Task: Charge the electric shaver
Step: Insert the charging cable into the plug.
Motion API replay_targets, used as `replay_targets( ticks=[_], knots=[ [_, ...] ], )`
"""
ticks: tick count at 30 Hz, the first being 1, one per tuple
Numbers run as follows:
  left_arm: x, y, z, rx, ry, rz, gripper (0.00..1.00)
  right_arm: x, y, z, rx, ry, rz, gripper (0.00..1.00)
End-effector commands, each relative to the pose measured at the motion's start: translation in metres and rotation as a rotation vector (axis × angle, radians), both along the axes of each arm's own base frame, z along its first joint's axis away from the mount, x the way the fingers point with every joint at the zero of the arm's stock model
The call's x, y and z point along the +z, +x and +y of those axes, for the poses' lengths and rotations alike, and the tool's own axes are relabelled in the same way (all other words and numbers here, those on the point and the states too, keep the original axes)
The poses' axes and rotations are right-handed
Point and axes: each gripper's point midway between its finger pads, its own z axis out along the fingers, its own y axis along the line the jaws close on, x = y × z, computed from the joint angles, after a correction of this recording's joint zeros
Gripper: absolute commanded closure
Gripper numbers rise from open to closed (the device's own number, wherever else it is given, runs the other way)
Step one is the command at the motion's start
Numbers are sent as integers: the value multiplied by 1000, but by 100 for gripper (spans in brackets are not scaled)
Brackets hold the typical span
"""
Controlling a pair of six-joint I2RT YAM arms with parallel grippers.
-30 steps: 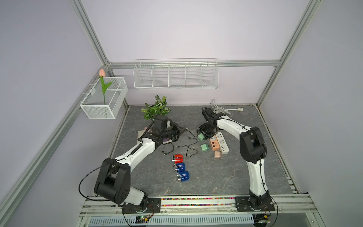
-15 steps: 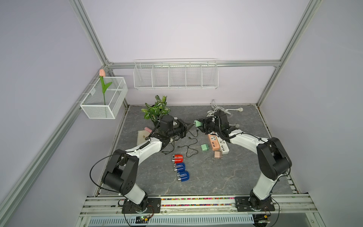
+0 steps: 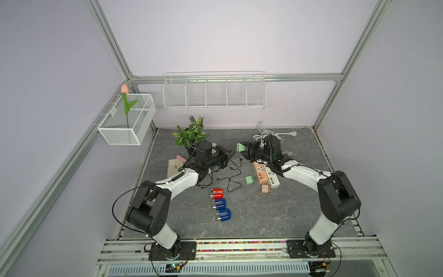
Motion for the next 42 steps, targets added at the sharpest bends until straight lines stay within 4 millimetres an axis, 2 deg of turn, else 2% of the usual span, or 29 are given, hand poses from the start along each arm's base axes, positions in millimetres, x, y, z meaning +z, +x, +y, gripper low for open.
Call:
replay_targets(
  ticks=[1,10,17,23,28,35,42],
  knots=[
    [7,4,-2,0,-3,-17,100,12,-10,2,16,43,12,86],
    [8,1,-4,-12,7,-11,100,7,-10,4,11,46,-9,87],
    [-2,-2,-7,-28,17,19,100,19,-6,5,-4,72,-46,89],
    [2,1,-10,-26,-4,14,100,17,-10,8,14,83,-45,92],
    [13,0,-7,-12,-9,-1,100,5,-13,4,13,68,-36,92],
    [23,-5,-4,-12,-5,-6,100,2,-6,-5,3,55,-64,93],
    [22,-5,-6,-21,-7,1,100,4,-5,-3,13,62,-65,93]
  ],
)
